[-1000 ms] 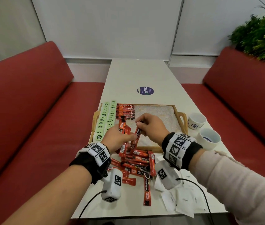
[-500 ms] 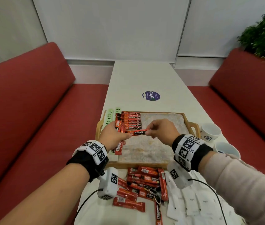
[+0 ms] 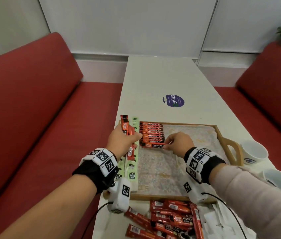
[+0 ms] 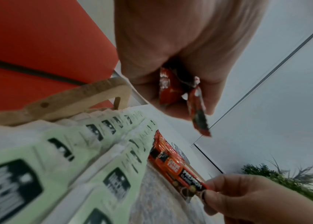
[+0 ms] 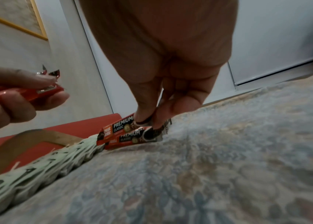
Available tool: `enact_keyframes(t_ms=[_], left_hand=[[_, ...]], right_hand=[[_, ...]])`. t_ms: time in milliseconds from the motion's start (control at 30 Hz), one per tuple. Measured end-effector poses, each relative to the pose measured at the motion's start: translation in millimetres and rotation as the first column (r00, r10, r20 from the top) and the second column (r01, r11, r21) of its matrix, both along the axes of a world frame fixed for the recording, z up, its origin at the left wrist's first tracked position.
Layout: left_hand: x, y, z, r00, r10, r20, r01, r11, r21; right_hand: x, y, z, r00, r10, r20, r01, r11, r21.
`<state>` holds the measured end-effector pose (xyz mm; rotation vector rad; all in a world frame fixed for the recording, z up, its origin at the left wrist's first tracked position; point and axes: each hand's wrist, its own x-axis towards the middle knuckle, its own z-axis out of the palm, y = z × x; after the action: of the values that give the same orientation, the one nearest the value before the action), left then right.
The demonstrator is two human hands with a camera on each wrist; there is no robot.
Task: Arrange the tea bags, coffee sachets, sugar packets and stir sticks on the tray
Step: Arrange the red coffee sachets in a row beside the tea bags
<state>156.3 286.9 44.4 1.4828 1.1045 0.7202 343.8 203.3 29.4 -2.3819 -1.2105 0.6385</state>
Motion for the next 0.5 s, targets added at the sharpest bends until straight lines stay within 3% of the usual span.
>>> enact_keyframes(t_ms=[500], left_hand=[[4,13,-7,0.999,0.001,0.049,0.001,0.999,-0.045]], right_hand=[[-10,19,2,0.989,0.101,0.107,-0.080,0.979,-0.186]])
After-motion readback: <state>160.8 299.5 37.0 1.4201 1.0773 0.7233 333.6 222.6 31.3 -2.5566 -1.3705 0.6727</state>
